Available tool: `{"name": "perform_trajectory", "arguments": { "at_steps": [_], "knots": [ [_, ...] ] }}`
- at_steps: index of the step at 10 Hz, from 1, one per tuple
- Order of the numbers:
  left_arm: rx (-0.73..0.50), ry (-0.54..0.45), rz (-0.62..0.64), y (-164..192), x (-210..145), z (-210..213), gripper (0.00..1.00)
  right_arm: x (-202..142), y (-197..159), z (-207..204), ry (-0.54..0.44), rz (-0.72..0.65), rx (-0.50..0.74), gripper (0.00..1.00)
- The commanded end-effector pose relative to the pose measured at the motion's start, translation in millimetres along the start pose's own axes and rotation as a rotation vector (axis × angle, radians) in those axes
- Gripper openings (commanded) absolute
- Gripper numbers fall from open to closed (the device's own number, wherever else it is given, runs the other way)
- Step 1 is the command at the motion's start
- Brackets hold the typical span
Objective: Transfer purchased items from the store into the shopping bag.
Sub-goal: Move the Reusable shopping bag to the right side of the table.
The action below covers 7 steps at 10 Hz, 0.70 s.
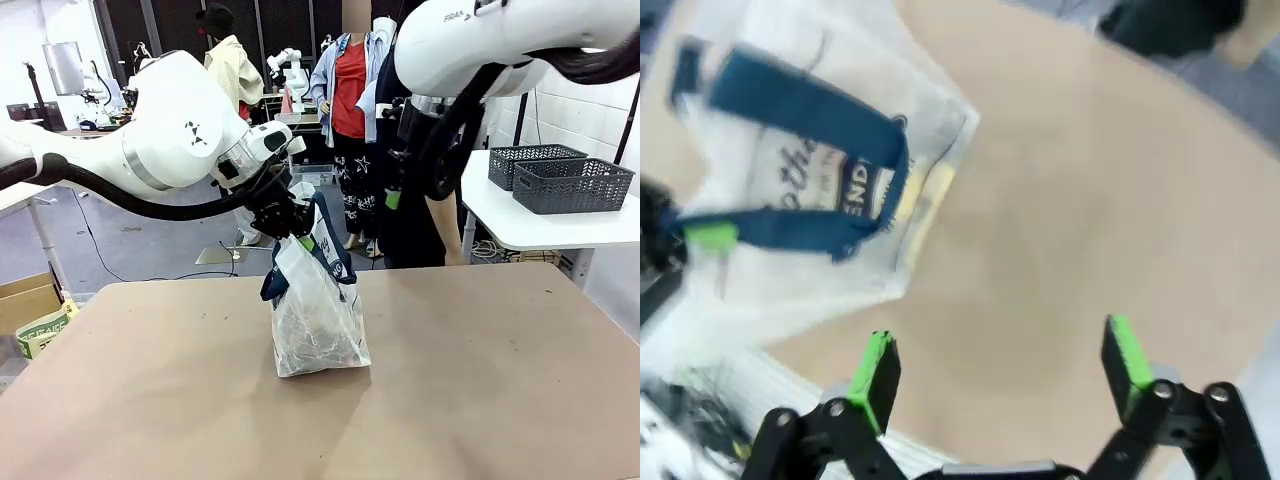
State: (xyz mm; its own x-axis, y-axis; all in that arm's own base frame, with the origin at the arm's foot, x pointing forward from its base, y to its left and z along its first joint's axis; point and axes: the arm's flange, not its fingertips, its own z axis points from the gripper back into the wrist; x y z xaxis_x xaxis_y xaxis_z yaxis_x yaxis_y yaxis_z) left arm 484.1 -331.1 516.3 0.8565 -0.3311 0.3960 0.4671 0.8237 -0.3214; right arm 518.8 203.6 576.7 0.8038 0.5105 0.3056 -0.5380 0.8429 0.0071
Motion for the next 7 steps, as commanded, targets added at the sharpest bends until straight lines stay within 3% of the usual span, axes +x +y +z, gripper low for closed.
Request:
{"name": "perform_trajectory", "arguments": {
  "at_steps": [1,2,3,5,7],
  "knots": [
    [0.000,-0.002,0.001,0,0,1,0.00,-40,-13,7,-0.096,0.250,0.103,1.00],
    [0.000,-0.002,0.001,0,0,1,0.00,-48,-27,13,-0.074,0.265,0.224,1.00],
    [0.000,-0.002,0.001,0,0,1,0.00,-52,-40,17,-0.129,0.303,0.245,1.00],
    [0.000,-0.002,0.001,0,0,1,0.00,-49,-57,11,-0.199,0.331,0.222,1.00],
    [0.000,-0.002,0.001,0,0,1,0.00,-46,-39,24,-0.158,0.316,0.176,1.00]
  ]
}}
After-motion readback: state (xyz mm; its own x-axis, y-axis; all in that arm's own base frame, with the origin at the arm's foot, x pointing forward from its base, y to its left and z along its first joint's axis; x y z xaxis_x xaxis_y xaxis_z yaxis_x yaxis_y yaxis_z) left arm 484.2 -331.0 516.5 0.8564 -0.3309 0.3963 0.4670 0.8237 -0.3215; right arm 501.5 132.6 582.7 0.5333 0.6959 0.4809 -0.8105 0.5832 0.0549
